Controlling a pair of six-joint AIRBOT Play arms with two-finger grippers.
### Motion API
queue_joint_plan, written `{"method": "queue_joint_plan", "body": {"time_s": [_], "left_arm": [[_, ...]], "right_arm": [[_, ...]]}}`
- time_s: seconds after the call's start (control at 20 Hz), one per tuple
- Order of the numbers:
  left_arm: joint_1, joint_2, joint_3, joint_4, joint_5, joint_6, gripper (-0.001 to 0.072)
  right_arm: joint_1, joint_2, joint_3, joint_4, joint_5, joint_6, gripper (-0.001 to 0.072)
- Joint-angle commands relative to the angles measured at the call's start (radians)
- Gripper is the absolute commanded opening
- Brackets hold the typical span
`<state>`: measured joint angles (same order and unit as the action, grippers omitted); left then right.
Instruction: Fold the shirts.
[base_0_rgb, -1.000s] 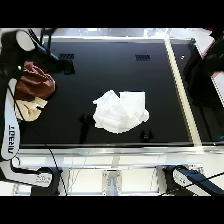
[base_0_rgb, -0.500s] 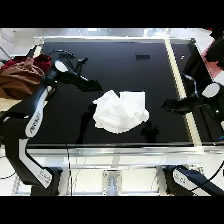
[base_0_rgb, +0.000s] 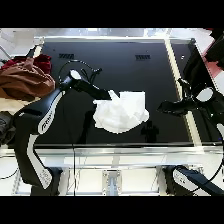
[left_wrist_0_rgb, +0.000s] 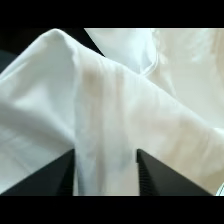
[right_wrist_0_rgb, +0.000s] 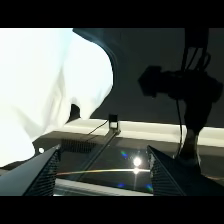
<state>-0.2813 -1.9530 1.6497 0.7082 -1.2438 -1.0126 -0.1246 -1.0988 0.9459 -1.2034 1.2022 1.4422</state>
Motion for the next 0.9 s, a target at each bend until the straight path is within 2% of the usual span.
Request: {"method": "queue_joint_plan", "body": {"time_s": [0.0, 0.15, 0.25, 0.35, 0.45, 0.6, 0.85], "left_arm": [[-0.021, -0.007, 0.0, -0.007, -0.064, 0.01, 0.001], [-0.019, 0.0, 0.0, -0.006, -0.087, 0.007, 0.0012], [-0.009, 0.015, 0.0, -0.006, -0.087, 0.007, 0.0013], [0.004, 0.035, 0.0, -0.006, -0.086, 0.006, 0.0013], [0.013, 0.055, 0.0, -0.006, -0.086, 0.006, 0.0013], [0.024, 0.071, 0.0, -0.006, -0.086, 0.006, 0.0013], [0.032, 0.072, 0.0, -0.005, -0.085, 0.007, 0.0013]], "right_arm": [[0.001, -0.002, -0.005, 0.002, -0.084, -0.001, 0.0591], [0.001, -0.007, -0.05, 0.003, -0.166, -0.005, 0.059], [0.0, -0.039, -0.116, 0.065, -0.197, 0.002, 0.0589], [0.0, -0.09, -0.182, 0.212, -0.273, 0.007, 0.0529], [-0.001, -0.162, -0.223, 0.402, -0.381, 0.003, 0.0528], [-0.009, -0.271, -0.216, 0.577, -0.39, -0.06, 0.0521], [-0.07, -0.316, -0.216, 0.573, -0.352, -0.094, 0.052]]}}
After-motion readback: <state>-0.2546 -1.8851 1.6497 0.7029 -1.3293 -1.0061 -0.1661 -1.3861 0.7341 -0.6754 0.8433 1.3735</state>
